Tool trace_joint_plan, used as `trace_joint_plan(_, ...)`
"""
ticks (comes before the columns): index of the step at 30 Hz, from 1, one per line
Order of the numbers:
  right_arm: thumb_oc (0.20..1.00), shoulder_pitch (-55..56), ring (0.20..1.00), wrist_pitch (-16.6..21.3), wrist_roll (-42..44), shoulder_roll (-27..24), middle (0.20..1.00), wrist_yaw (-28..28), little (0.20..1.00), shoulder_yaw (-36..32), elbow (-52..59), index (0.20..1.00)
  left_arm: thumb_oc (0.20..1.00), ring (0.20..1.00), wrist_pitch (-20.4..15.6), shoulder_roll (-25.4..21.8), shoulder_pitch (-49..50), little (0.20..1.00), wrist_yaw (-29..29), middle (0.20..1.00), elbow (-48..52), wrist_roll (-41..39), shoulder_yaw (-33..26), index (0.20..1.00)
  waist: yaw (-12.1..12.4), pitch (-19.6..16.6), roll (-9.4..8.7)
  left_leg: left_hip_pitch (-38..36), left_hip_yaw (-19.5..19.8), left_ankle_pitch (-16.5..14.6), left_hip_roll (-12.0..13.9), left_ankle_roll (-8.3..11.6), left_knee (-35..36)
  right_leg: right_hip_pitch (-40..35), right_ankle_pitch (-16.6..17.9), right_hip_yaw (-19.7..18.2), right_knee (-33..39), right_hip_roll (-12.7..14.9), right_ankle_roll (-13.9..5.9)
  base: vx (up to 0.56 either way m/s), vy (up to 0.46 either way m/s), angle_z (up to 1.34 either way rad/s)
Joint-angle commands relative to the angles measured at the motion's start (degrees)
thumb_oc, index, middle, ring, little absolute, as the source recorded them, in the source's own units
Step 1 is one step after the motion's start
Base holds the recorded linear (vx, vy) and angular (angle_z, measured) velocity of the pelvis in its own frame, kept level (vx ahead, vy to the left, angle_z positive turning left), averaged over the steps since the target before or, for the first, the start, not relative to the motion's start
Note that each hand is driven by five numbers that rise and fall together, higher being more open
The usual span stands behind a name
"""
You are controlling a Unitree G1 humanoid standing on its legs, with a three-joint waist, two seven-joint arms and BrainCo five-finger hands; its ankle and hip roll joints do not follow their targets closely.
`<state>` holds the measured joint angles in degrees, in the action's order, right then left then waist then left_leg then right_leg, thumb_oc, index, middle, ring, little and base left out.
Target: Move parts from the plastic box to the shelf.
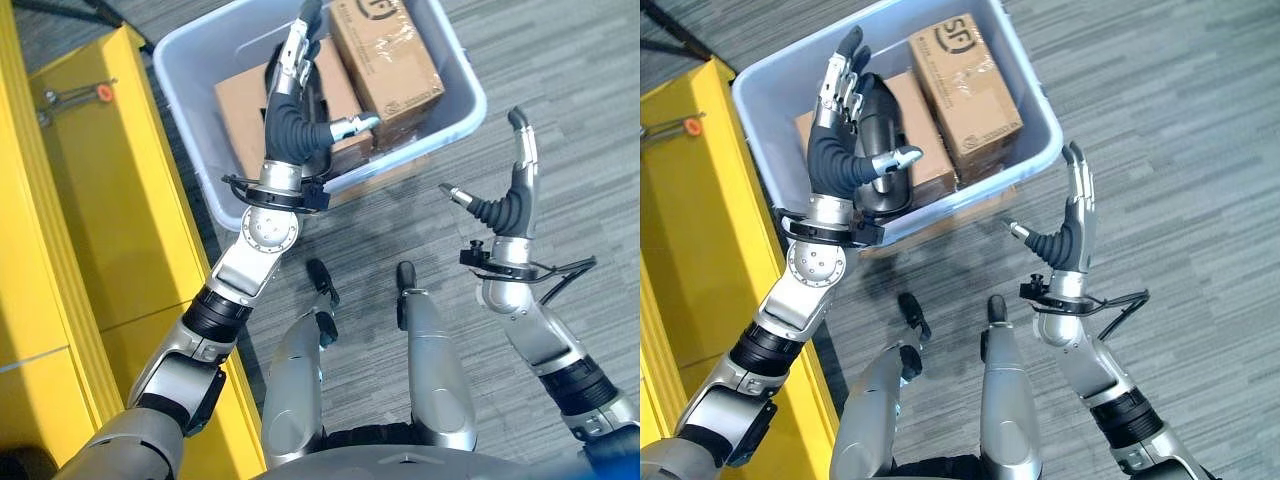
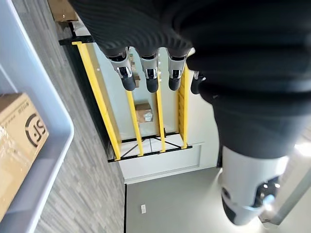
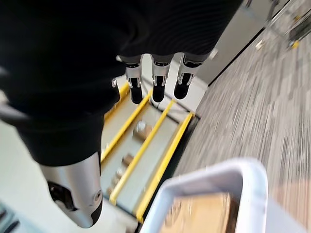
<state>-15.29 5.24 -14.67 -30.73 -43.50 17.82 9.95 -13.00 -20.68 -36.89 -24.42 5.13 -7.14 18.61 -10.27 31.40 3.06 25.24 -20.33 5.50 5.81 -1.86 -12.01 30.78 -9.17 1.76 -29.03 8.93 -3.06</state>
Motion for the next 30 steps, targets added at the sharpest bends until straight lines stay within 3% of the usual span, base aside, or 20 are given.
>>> trace_joint_plan(1,1.000,-9.92,1.000,1.23,1.85,1.49,1.000,7.26,1.000,0.86,-6.45,1.000,1.000,1.000,3.17,-0.96,-5.09,1.000,-6.66,1.000,-1.80,4.72,0.76,1.000,4.43,-1.60,-1.10,-1.06,3.31,-5.54,1.72,4.14,-2.09,-0.56,2.09,5.36,0.77,-0.61,-1.47,0.01,0.110,-0.76)
trace_joint_plan(3,1.000,-10.07,1.000,0.47,1.46,1.65,1.000,8.82,1.000,1.05,-5.94,1.000,1.000,1.000,7.10,-0.79,-7.05,1.000,-12.56,1.000,-4.23,4.49,0.25,1.000,3.96,-1.60,-1.12,-0.40,2.50,-5.47,1.94,4.18,-2.06,0.28,2.75,5.10,1.43,-0.29,-1.71,-0.02,0.052,-0.42)
trace_joint_plan(7,1.000,-9.70,1.000,-3.41,0.34,1.66,1.000,9.08,1.000,0.58,-5.09,1.000,1.000,1.000,9.05,-0.28,-7.95,1.000,-29.48,1.000,-10.89,7.63,-3.81,1.000,4.29,-1.60,-1.76,1.91,2.45,-5.22,1.90,4.38,-2.35,1.87,4.30,5.12,3.32,0.33,-2.44,-0.03,-0.041,-0.03)
trace_joint_plan(10,1.000,-10.00,1.000,-6.13,0.63,1.95,1.000,8.81,1.000,0.71,-4.71,1.000,1.000,1.000,9.90,0.60,-7.84,1.000,-33.90,1.000,-13.73,8.89,-5.57,1.000,4.95,-1.60,-2.51,3.93,3.07,-4.85,1.89,4.77,-2.82,3.19,4.73,5.44,3.50,0.28,-2.64,-0.01,-0.078,0.08)
trace_joint_plan(16,1.000,-10.85,1.000,-9.88,0.99,1.95,1.000,10.68,1.000,-0.16,-4.03,1.000,1.000,1.000,10.14,2.31,-6.68,1.000,-37.48,1.000,-16.58,9.64,-7.30,1.000,5.89,-1.60,-3.51,7.63,4.35,-3.91,2.00,5.49,-3.09,5.92,5.03,6.10,3.38,-0.32,-2.66,0.00,0.005,0.13)
trace_joint_plan(27,1.000,-14.26,1.000,-14.38,3.06,2.79,1.000,11.50,1.000,0.49,-4.43,1.000,1.000,1.000,11.95,2.05,-9.57,1.000,-29.01,1.000,-21.78,13.98,-4.37,1.000,6.54,-1.60,-4.84,13.99,5.92,-4.22,0.62,4.75,-5.13,11.28,5.97,6.03,1.70,-1.14,-3.04,0.01,0.077,0.09)
trace_joint_plan(30,1.000,-14.23,1.000,-14.71,3.13,2.81,1.000,11.92,1.000,0.35,-4.45,1.000,1.000,1.000,12.24,2.30,-10.42,1.000,-29.68,1.000,-22.88,13.35,-3.52,1.000,6.33,-1.60,-5.03,15.02,5.82,-4.52,0.46,4.58,-6.10,12.22,6.12,5.98,1.23,-1.13,-3.01,0.02,0.075,-0.01)
